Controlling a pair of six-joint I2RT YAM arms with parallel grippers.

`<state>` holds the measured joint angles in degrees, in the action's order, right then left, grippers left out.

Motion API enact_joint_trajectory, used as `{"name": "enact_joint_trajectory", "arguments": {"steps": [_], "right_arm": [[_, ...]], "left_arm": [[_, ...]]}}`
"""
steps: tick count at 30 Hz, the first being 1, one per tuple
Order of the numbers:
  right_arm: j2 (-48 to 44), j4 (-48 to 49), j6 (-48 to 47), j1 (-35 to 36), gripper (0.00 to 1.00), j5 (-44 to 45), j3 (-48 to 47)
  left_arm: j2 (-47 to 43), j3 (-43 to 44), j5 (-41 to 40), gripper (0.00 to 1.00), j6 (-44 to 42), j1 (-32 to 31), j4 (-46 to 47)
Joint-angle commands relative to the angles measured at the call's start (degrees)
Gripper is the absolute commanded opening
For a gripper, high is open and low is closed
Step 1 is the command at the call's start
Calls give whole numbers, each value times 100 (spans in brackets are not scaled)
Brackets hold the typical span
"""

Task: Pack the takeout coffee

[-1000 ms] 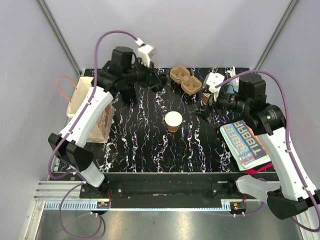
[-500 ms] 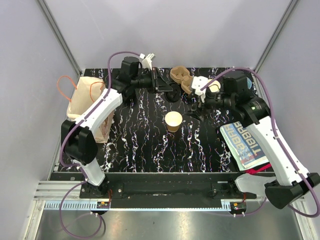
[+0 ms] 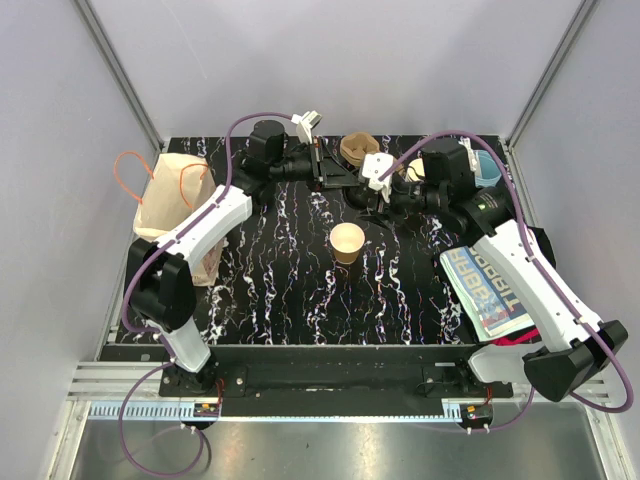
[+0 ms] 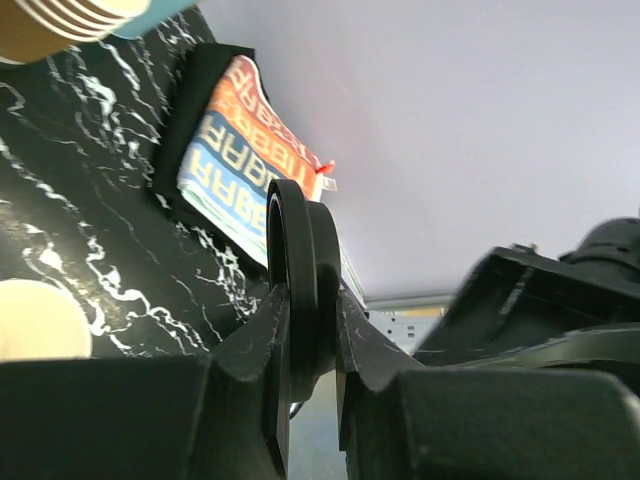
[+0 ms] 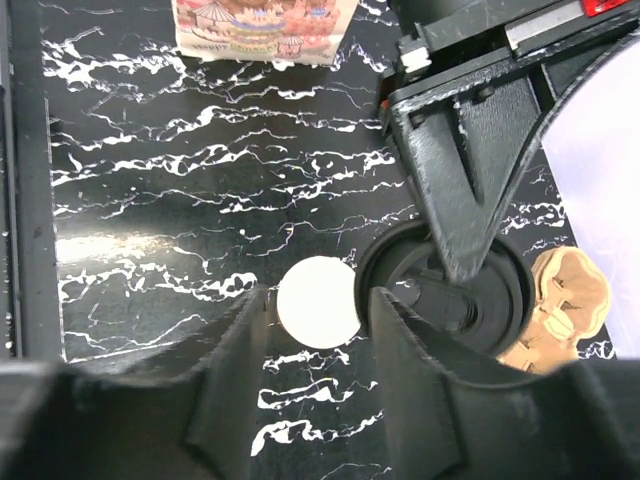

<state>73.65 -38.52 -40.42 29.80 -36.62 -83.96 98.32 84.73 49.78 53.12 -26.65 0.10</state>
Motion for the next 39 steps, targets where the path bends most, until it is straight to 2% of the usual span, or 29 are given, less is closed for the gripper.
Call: {"name": "enact_joint_trajectory", "arguments": {"steps": [1,7,16,19,22,23,25,31,37,38,39], "right_arm": [[80,380,70,122,45,243,-33],[36,837,210,342,38,866,380],[-70,1206,377,386,25,1324,600],[-26,1268,430,395,19,1324,583],[27,1260,448,395,10,1333,539],[27,1268,448,395,4,1316,530],[36,1233,439,404,1,1324,521],[18,1067,325,412,0,1307,451],[-87,373,149,421,0,806,65],[-113,346,158,421,1,840,21],[-157,258,132,430,8,876,-23]], "left_arm": [[-349,9,243,0,137,-103,482],[-384,-9,252,0,137,-103,509],[-419,-44,269,0,128,-112,526],[-428,-62,260,0,128,-103,544],[-437,-70,260,0,128,-112,535],[-437,-70,252,0,111,-121,535],[-454,-88,260,0,111,-112,535],[-463,-106,252,0,93,-121,535],[-454,0,217,0,-100,-103,351],[-463,9,225,0,-109,-94,316],[-472,9,199,0,-127,-94,307]]}}
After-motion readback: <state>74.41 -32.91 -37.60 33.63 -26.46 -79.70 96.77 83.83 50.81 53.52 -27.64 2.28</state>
